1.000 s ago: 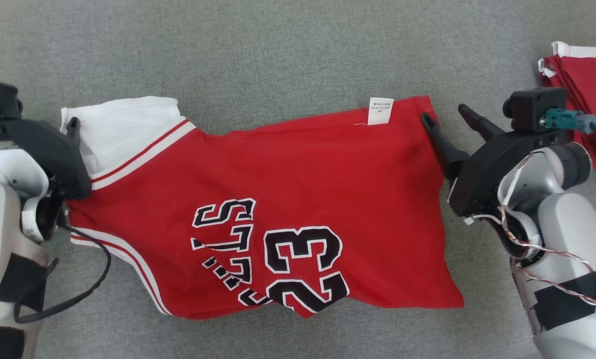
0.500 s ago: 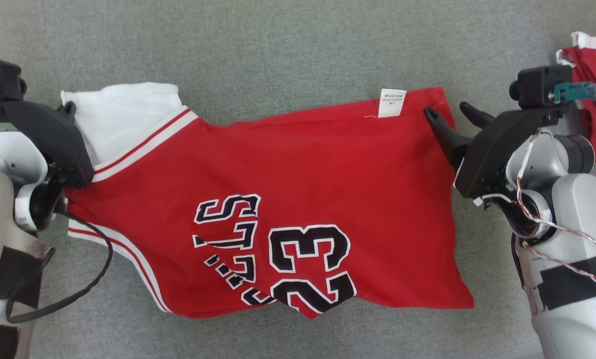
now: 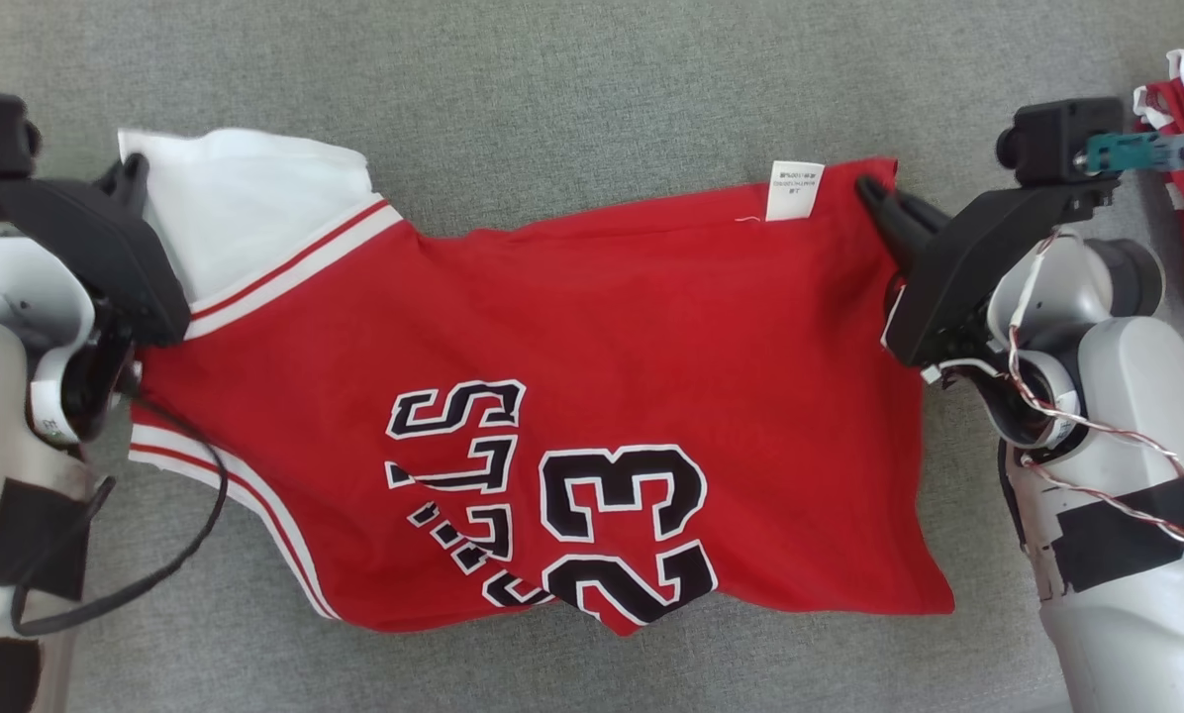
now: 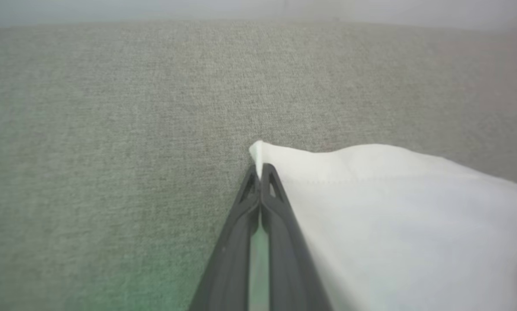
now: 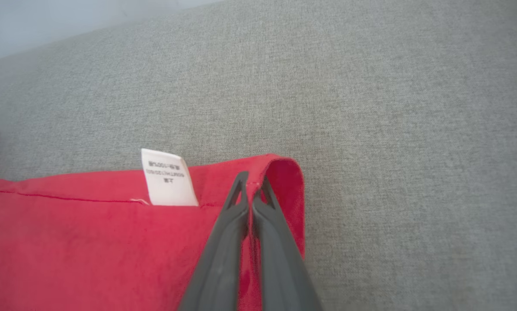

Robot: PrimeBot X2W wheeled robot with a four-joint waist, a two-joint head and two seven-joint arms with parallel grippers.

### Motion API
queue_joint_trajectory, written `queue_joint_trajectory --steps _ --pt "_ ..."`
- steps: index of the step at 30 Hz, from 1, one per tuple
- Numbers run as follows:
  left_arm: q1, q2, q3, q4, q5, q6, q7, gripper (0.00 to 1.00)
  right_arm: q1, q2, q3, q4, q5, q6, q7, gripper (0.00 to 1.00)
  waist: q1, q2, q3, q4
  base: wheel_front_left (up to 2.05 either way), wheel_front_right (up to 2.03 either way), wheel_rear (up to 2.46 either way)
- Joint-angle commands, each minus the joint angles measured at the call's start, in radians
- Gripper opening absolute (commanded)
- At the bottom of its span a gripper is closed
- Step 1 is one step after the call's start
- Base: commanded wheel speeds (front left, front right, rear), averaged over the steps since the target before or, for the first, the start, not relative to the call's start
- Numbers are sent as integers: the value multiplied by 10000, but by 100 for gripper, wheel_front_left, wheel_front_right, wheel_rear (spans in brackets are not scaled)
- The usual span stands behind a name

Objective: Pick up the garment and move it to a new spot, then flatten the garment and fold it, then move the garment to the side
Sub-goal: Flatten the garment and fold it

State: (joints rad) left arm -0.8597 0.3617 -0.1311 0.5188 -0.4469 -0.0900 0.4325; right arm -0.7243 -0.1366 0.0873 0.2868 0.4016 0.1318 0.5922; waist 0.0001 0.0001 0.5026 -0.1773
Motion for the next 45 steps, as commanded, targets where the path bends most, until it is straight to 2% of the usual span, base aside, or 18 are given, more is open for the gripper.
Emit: queue_joint_trajectory --steps 1,8,13,16,21,26,29,33,37,38,42,45 --pt "-97 -177 154 -83 -305 -46 -302 0 -108 -47 -20 -81 -73 -26 -142 0 -1 -1 7 -3 0 0 0" --pt "-704 -451 1008 -821 -1516 -235 -1439 0 -432 -82 -385 -413 124 -26 -674 0 -1 -1 121 66 0 0 0" --pt "-1373 -203 1236 -1733 -2076 -316 -1594 0 -1006 -125 -389 -609 324 -26 -816 0 -1 -1 281 158 0 0 0" --pt "-1853 -99 1283 -2231 -2062 -338 -1785 0 -1501 -305 -213 -700 478 -26 -824 0 -1 -1 330 186 0 0 0" --pt "-2824 141 1170 -2772 -1516 -218 -2219 0 -2551 -815 532 -789 733 -26 -1078 0 -1 -1 608 199 0 0 0" --pt "-4091 666 624 -2882 84 -74 -3355 0 -3837 -1131 1149 -690 1074 -26 -1441 0 -1 -1 1044 110 0 0 0" --pt "-4986 840 382 -2797 715 11 -3875 0 -4652 -1117 1261 -450 857 -26 -2174 0 -1 -1 1304 -20 0 0 0" --pt "-6276 945 25 -2798 1442 10 -4620 0 -5824 -854 747 209 195 -26 -3720 0 -1 -1 1509 -269 0 0 0" --pt "-7683 721 -122 -2838 1884 169 -5541 0 -6730 -495 -28 969 -739 -26 -5461 0 -1 -1 1513 -431 0 0 0" --pt "-7683 721 -122 -2838 1884 169 -5541 0 -6730 -495 -28 969 -739 -26 -5461 0 -1 -1 1513 -431 0 0 0" --pt "-8664 504 -120 -2733 2027 272 -6477 0 -7397 -138 -869 1596 -1636 -26 -7046 0 -1 -1 1311 -587 0 0 0" --pt "-9100 277 8 -2859 1917 331 -6804 0 -7699 -70 -1330 1866 -2373 -26 -7947 0 -1 -1 1277 -597 0 0 0"
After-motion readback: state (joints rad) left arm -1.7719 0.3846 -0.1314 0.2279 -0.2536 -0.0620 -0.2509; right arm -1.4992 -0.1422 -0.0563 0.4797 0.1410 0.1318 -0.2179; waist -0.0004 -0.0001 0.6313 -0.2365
